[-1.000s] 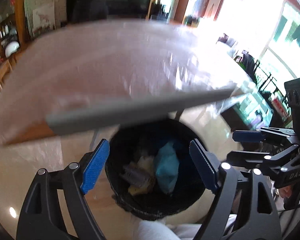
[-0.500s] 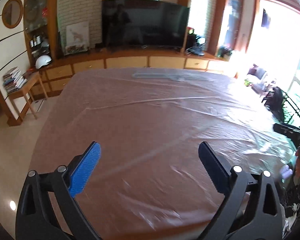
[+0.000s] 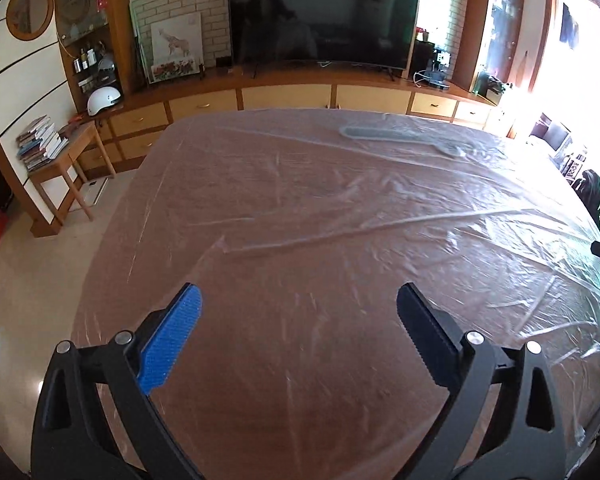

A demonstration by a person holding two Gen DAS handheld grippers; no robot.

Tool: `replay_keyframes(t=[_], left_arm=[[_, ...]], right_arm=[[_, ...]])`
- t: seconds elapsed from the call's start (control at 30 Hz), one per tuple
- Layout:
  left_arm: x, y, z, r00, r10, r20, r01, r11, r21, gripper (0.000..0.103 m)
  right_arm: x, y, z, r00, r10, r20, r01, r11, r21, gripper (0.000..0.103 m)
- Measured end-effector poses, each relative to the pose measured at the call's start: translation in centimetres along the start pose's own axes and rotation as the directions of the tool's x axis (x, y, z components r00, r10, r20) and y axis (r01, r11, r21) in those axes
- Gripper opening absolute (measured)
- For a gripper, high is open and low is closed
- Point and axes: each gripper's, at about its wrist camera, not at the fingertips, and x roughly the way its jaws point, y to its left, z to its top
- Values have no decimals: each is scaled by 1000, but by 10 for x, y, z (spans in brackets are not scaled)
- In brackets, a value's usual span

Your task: Collect trash

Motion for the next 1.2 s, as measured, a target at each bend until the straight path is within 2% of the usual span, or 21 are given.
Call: replay_keyframes(t=[0.17, 0.33, 1.2], left_arm=[[13, 7, 2, 998, -21, -58, 19, 999, -28, 99], [17, 3, 2, 996, 15, -83, -15, 1000, 3, 101], [19, 3, 3, 996, 16, -86, -15, 1000, 6, 102]], right_arm=[[4, 6, -6, 999, -34, 18, 35, 998, -45, 99], [4, 6, -6, 999, -42, 17, 43, 998, -38, 99], [4, 8, -7, 999, -44, 18, 44, 998, -39, 99]])
